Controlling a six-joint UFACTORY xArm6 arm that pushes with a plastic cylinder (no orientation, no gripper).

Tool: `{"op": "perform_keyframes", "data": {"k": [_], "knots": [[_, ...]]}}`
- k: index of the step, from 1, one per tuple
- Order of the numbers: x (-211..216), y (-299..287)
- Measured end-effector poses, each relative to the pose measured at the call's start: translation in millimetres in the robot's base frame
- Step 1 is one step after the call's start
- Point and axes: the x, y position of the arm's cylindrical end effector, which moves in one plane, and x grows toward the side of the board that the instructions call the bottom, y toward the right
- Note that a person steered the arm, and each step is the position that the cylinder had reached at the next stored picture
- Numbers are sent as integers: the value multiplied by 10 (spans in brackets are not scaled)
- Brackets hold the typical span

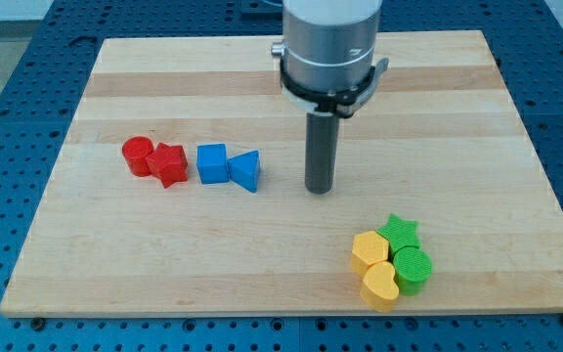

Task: Move the blue triangle slightly towards the top

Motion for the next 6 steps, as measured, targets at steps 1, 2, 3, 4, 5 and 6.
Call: {"op": "perform_keyframes", "data": {"k": [1,2,3,4,5,6], "knots": [[128,-220],[118,-437],[55,-667],[4,-819],[0,-852],[17,-839]]}}
